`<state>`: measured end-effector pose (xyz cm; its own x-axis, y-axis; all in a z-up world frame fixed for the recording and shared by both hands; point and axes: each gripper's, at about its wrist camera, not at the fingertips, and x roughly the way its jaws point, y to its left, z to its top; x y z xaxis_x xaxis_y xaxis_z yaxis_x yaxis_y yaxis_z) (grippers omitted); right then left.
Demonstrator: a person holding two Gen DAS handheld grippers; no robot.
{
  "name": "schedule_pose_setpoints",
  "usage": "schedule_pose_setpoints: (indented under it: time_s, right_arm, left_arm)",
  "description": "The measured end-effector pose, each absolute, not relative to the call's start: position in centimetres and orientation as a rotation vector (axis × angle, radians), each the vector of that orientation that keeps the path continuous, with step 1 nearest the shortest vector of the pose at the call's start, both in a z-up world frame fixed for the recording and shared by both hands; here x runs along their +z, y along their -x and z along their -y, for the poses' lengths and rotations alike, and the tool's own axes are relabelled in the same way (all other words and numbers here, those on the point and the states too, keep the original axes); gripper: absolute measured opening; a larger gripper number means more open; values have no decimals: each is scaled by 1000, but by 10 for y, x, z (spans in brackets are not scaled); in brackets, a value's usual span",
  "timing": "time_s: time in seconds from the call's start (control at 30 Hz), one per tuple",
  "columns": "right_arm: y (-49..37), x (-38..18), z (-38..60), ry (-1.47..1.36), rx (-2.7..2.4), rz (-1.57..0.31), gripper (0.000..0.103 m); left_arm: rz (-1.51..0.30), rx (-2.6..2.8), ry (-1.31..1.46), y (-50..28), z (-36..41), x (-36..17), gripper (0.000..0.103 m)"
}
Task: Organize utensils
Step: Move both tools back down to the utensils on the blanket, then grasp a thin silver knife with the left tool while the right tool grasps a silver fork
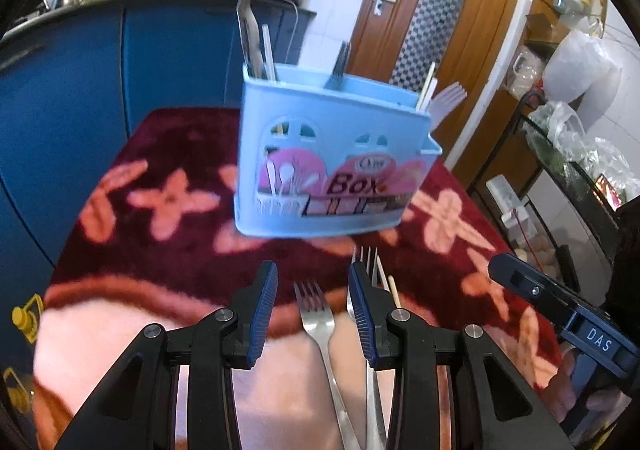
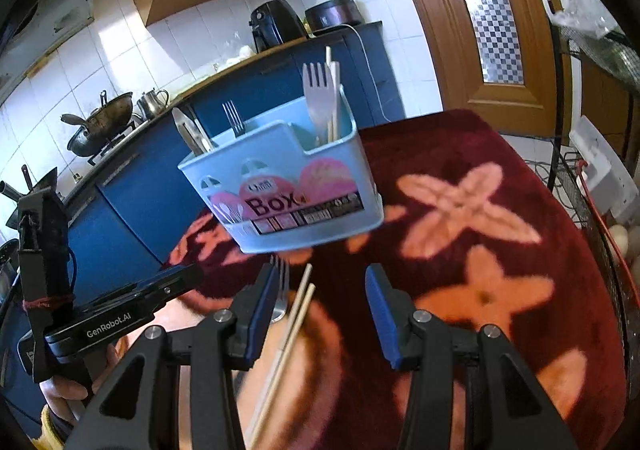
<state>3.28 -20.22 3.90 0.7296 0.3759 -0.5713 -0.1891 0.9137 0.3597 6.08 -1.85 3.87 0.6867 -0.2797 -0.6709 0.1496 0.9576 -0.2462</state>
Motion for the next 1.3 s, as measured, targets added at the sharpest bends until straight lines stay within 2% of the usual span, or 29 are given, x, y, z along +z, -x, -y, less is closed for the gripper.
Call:
schedule_pose_setpoints:
  time_s: [0.53, 0.7, 0.8, 0.87, 1.0, 1.17, 1.3]
  right_arm:
    - [-29, 20, 217, -318, 314, -711, 49]
    - [-30, 17, 218, -326, 324, -713, 49]
    - [-31, 15, 219, -332, 325, -716, 49]
    - [-31, 14, 220, -335, 324, -719, 49]
    - [-31, 13, 221, -342, 321, -723, 49]
    - [-31, 12, 219, -332, 322, -733, 49]
    - [-33, 12, 213, -323, 330, -748, 49]
  left_arm:
    - [-978, -257, 213, -79, 31, -11, 38]
    - [-988, -277, 225, -83, 35, -13, 37]
    - [-990, -289, 227, -85, 38, -14, 30]
    - [-988, -299, 233, -85, 39, -13, 19]
    - [-1002, -334, 270, -88, 39, -16, 8]
    - [-992, -340, 278, -89, 41, -18, 2]
    - [-949, -334, 275, -84, 37, -11, 2]
